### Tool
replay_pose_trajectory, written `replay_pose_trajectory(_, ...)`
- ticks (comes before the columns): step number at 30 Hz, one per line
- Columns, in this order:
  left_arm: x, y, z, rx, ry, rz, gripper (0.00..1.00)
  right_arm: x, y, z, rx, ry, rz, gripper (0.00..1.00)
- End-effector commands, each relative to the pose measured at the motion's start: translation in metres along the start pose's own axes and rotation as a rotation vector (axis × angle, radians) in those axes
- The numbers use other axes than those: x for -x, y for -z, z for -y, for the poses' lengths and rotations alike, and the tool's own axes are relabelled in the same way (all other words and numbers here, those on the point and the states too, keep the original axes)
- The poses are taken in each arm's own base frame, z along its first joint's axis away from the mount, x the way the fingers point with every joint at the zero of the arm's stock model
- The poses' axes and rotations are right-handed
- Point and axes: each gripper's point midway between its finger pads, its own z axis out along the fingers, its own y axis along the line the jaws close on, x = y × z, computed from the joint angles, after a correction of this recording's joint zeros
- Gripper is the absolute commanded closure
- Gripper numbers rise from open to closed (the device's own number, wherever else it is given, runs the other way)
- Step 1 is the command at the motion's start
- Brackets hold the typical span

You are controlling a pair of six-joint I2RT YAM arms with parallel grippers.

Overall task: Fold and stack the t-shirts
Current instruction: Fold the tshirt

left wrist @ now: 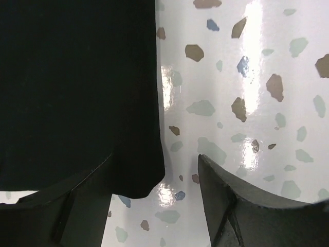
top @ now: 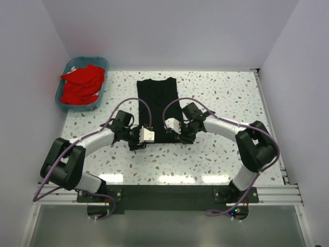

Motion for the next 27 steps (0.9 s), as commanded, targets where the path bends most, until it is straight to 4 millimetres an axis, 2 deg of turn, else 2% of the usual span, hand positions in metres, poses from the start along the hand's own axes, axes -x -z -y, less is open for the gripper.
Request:
replay_pose_trajectory(1, -0.012, -0.008, -0.005, 0.008, -0.038, -0.037, 0.31, -0.010, -0.021, 0.000, -0.004, 0.048, -0.028, 0.59)
replay_pose_trajectory(6, -0.034, -0.015, 0.007, -0.044, -0.009, -0.108, 0.38, -0.019, -0.031, -0.004, -0.009, 0.065, -0.061, 0.55)
replay_pose_trajectory(7, -0.035, -0.016, 0.009, -0.049, -0.009, -0.112, 0.44, -0.024, -0.032, -0.006, -0.009, 0.069, -0.072, 0.56)
replay_pose_trajectory(9, -0.034, -0.016, 0.009, -0.053, -0.011, -0.107, 0.53, -0.027, -0.032, -0.007, -0.017, 0.076, -0.086, 0.63)
replay_pose_trajectory(10, -0.033, -0.016, 0.009, -0.056, -0.012, -0.102, 0.56, -0.027, -0.031, -0.006, -0.020, 0.073, -0.090, 0.75)
replay_pose_trajectory(12, -0.030, -0.015, 0.007, -0.057, -0.005, -0.096, 0.68, -0.025, -0.027, -0.006, -0.021, 0.066, -0.093, 0.87)
replay_pose_trajectory(13, -0.028, -0.015, 0.007, -0.060, -0.001, -0.092, 0.72, -0.023, -0.025, -0.005, -0.026, 0.063, -0.089, 0.98)
replay_pose_trajectory(14, -0.028, -0.013, 0.010, -0.075, 0.011, -0.094, 0.76, -0.020, -0.022, -0.004, -0.033, 0.060, -0.085, 1.00)
replay_pose_trajectory(16, -0.019, -0.011, 0.004, -0.075, 0.012, -0.075, 0.91, -0.008, -0.010, 0.001, -0.045, 0.054, -0.063, 1.00)
replay_pose_trajectory(18, -0.006, -0.001, -0.008, -0.050, 0.008, -0.053, 1.00, 0.010, 0.004, 0.007, -0.062, 0.040, -0.031, 1.00)
replay_pose_trajectory(20, 0.006, 0.012, -0.017, -0.038, 0.025, -0.015, 1.00, 0.023, 0.017, 0.013, -0.074, 0.034, -0.005, 1.00)
replay_pose_trajectory(21, 0.019, 0.021, -0.032, -0.010, 0.013, 0.009, 1.00, 0.036, 0.029, 0.020, -0.094, 0.026, 0.025, 1.00)
replay_pose_trajectory(23, 0.034, 0.039, -0.054, 0.026, 0.017, 0.036, 1.00, 0.046, 0.043, 0.030, -0.118, 0.015, 0.049, 1.00)
replay_pose_trajectory(24, 0.038, 0.045, -0.061, 0.039, 0.018, 0.044, 1.00, 0.056, 0.054, 0.039, -0.138, 0.007, 0.067, 1.00)
replay_pose_trajectory(27, 0.047, 0.068, -0.087, 0.085, 0.024, 0.061, 1.00, 0.067, 0.077, 0.058, -0.165, -0.006, 0.095, 1.00)
